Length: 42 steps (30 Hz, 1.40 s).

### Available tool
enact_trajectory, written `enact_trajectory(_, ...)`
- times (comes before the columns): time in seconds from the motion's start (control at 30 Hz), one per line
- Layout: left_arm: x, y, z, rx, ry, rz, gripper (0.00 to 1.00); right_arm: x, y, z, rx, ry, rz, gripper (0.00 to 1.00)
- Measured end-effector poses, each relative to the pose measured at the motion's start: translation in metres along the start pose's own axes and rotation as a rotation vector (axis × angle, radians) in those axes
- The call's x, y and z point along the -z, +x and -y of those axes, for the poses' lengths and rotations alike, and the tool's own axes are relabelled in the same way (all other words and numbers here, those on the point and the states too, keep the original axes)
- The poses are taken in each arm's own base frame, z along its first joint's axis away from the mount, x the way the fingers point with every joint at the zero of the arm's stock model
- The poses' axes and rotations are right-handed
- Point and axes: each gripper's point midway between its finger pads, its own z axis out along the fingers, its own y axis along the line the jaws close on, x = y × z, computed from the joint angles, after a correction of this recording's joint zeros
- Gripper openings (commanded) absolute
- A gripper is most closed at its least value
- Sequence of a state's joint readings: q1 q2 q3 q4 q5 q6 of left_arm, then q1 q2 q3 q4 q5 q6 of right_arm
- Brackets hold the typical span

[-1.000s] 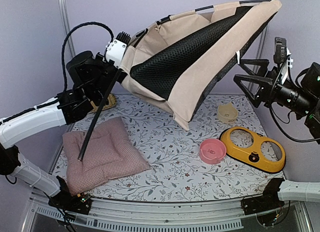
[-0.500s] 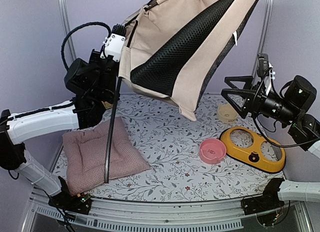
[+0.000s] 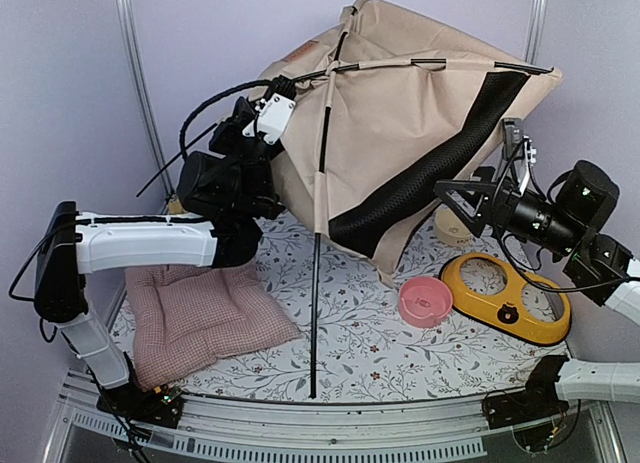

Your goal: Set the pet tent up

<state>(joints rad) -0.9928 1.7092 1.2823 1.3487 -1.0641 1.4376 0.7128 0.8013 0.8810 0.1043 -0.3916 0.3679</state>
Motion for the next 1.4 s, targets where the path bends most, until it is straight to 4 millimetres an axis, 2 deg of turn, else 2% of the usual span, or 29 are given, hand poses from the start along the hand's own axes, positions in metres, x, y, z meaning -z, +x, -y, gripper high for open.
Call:
enact_trajectory(0.07,-0.002,-0.002,-0.003,0.012,-0.006,-0.002,0.0,-0.005,0.011,0.013,-0.044,0.043,-0.017,0.92)
enact_trajectory(0.13,-0.003,-0.004,-0.005,0.023,-0.008,-0.006,0.0,-0.007,0.02,0.026,-0.09,0.093,-0.026,0.8)
enact_trajectory(0.2,-0.004,-0.004,-0.003,0.023,-0.001,-0.009,0.0,-0.007,0.025,0.035,-0.121,0.134,-0.024,0.62)
enact_trajectory(0.3,-0.004,-0.002,0.005,0.014,0.022,-0.016,0.0,-0.006,0.026,0.044,-0.157,0.182,-0.01,0.29)
enact_trajectory(0.37,-0.004,0.0,0.013,0.013,0.048,-0.026,0.0,-0.005,0.026,0.049,-0.175,0.211,-0.002,0.12)
enact_trajectory(0.43,-0.003,0.003,0.025,0.017,0.084,-0.039,0.0,-0.007,0.025,0.055,-0.179,0.243,-0.002,0.02)
enact_trajectory(0.53,0.0,0.009,0.045,0.029,0.16,-0.068,0.0,-0.013,0.02,0.069,-0.172,0.321,-0.014,0.0)
enact_trajectory(0.63,0.001,0.011,0.055,0.078,0.229,-0.1,0.0,-0.022,0.007,0.085,-0.142,0.414,-0.026,0.0)
enact_trajectory(0.77,0.005,0.006,0.049,0.169,0.301,-0.111,0.0,-0.026,0.0,0.108,-0.089,0.522,-0.053,0.0)
enact_trajectory(0.97,0.021,-0.01,0.034,0.299,0.384,-0.085,0.0,-0.017,-0.014,0.139,-0.02,0.661,-0.073,0.0)
enact_trajectory(1.07,0.031,-0.018,0.038,0.34,0.429,-0.075,0.0,-0.016,-0.037,0.146,0.022,0.699,-0.049,0.0)
enact_trajectory(1.2,0.039,-0.02,0.048,0.385,0.483,-0.082,0.0,-0.021,-0.077,0.146,0.096,0.722,-0.004,0.0)
enact_trajectory(1.4,0.031,-0.039,0.047,0.466,0.487,-0.103,0.0,-0.042,-0.117,0.155,0.19,0.738,0.024,0.0)
